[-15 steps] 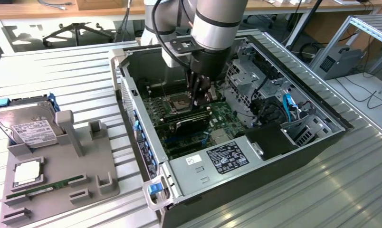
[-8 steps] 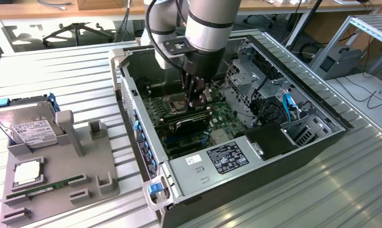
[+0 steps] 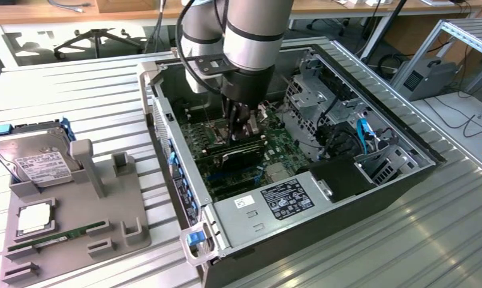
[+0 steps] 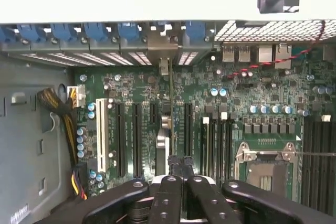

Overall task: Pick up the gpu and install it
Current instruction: 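Press down on the gpu until it lock into place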

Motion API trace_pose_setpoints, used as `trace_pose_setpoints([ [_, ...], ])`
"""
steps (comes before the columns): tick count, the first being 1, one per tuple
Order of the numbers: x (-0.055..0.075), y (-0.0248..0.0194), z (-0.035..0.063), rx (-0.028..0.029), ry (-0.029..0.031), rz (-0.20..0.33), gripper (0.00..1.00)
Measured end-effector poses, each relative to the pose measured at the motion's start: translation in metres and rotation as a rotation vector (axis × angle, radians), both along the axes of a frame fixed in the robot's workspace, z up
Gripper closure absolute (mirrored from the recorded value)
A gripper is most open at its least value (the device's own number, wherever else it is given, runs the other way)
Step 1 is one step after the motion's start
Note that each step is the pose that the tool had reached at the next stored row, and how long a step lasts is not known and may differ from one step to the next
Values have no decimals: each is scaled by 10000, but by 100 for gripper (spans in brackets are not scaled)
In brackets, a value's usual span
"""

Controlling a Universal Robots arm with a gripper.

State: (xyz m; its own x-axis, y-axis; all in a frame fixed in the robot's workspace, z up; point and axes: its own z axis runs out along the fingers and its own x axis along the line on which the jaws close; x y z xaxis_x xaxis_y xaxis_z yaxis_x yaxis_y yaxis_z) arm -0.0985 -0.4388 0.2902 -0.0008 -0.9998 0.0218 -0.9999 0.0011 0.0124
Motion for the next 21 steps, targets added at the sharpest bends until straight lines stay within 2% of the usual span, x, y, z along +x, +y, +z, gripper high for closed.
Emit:
trace_pose_setpoints([
  [5,-79,-33,-38,-25,-3,-1,89],
  [10,-162,-34,-104,-147,-1,-1,89],
  [13,-203,-34,-127,-306,2,0,89],
  [21,-204,-34,-147,-382,1,0,89],
])
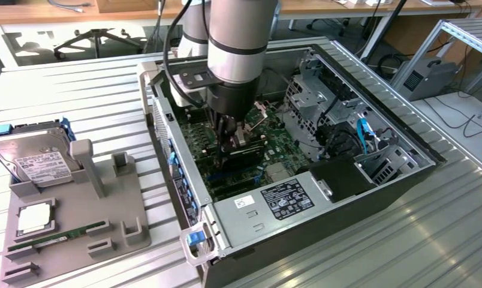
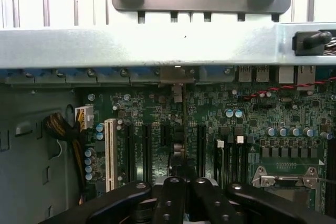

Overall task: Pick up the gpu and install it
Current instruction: 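Press down on the gpu until it lock into place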

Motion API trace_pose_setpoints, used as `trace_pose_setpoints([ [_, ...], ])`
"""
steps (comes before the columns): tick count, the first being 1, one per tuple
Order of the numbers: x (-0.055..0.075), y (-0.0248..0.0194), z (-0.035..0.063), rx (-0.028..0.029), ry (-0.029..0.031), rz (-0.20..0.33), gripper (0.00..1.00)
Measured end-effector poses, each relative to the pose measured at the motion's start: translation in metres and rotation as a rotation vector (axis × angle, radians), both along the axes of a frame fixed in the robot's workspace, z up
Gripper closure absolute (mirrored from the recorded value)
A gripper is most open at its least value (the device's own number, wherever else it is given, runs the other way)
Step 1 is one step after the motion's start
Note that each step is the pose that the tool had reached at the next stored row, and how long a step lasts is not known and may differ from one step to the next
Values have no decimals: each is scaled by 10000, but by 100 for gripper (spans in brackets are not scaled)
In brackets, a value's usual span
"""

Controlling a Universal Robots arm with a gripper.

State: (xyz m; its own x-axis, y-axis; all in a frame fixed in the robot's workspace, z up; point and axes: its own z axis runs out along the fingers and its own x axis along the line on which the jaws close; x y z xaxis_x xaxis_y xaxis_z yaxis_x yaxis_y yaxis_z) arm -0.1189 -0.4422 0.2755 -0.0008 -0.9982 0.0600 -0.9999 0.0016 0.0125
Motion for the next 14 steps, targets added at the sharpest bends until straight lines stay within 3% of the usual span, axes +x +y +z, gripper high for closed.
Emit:
trace_pose_setpoints([
  [4,0,0,-12,-36,0,0,89],
  [7,0,0,-20,-99,0,0,89],
  [14,1,7,-20,-134,-1,-1,89],
])
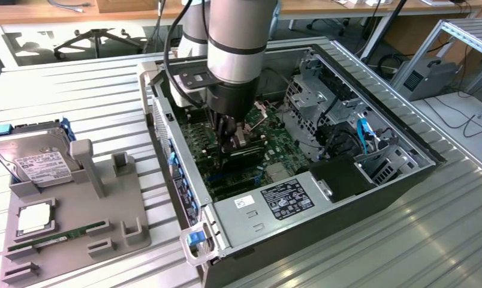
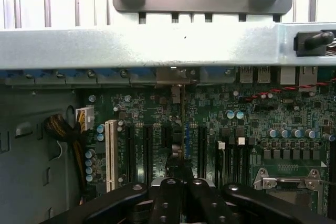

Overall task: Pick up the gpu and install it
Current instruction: 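Press down on the gpu until it lock into place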

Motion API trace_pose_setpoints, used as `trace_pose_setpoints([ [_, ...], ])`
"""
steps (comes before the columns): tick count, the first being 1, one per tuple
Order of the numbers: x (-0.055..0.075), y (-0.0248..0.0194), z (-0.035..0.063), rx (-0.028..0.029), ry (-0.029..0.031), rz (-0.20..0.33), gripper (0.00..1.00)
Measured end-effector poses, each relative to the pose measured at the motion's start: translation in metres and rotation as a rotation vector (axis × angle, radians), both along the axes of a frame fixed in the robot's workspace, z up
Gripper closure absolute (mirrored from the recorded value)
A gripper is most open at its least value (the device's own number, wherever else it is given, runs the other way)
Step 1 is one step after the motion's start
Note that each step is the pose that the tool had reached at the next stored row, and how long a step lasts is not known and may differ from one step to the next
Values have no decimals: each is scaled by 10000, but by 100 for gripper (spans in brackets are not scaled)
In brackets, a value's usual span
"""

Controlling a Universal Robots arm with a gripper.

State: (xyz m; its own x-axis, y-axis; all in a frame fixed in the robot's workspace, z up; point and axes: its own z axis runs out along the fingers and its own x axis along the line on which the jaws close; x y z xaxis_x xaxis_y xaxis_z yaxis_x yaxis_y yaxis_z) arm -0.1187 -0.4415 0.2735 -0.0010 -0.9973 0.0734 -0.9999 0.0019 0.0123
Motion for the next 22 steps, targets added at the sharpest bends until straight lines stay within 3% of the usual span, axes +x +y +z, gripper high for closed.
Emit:
trace_pose_setpoints([
  [7,1,38,-1,1,-1,3,89],
  [9,0,84,0,-28,0,1,89],
  [16,-5,89,-44,-29,-2,0,89],
  [17,-8,90,62,-24,-18,1,89],
  [18,-90,88,189,-27,-44,1,89],
  [19,-235,82,189,-28,-85,0,89],
  [20,-275,82,189,-29,-86,1,89],
  [22,-353,82,238,-28,-163,0,89],
])
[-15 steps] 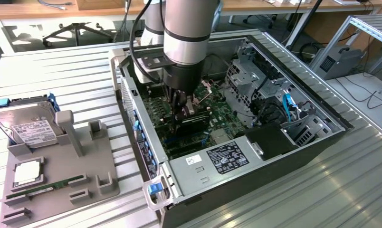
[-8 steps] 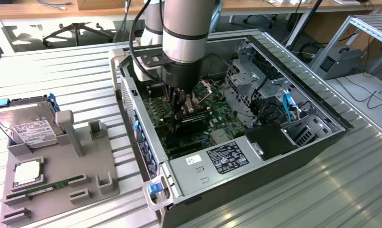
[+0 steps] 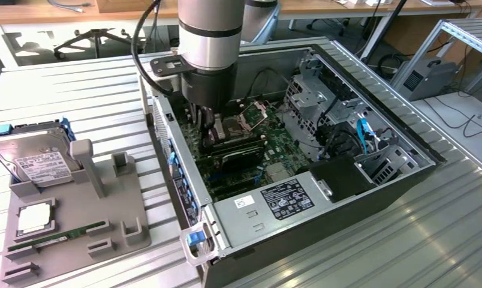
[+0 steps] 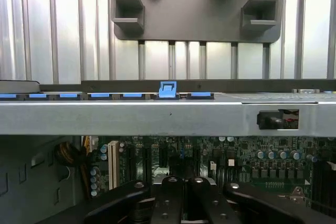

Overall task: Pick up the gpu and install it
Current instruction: 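Press down on the gpu until it lock into place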

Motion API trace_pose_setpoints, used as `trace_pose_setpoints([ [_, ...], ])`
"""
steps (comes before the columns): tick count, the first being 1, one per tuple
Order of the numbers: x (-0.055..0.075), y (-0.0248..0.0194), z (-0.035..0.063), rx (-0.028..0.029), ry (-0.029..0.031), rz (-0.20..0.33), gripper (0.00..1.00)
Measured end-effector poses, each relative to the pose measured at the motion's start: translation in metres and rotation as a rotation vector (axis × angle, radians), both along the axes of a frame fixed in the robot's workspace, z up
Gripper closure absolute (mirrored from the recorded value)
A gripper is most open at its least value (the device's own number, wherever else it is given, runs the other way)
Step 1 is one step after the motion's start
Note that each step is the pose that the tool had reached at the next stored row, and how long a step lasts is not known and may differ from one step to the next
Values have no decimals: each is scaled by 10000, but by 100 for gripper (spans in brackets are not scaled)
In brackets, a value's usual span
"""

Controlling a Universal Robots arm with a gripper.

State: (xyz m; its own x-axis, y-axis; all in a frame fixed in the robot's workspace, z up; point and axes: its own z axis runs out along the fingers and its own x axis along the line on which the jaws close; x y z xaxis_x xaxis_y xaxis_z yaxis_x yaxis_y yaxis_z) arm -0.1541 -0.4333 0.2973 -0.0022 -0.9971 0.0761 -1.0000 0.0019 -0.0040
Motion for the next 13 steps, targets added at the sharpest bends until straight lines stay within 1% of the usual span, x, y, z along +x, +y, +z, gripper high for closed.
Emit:
trace_pose_setpoints([
  [3,-23,0,32,1,-25,1,89],
  [5,-76,0,32,1,-38,1,89],
  [13,-202,0,32,0,-50,0,89],
])
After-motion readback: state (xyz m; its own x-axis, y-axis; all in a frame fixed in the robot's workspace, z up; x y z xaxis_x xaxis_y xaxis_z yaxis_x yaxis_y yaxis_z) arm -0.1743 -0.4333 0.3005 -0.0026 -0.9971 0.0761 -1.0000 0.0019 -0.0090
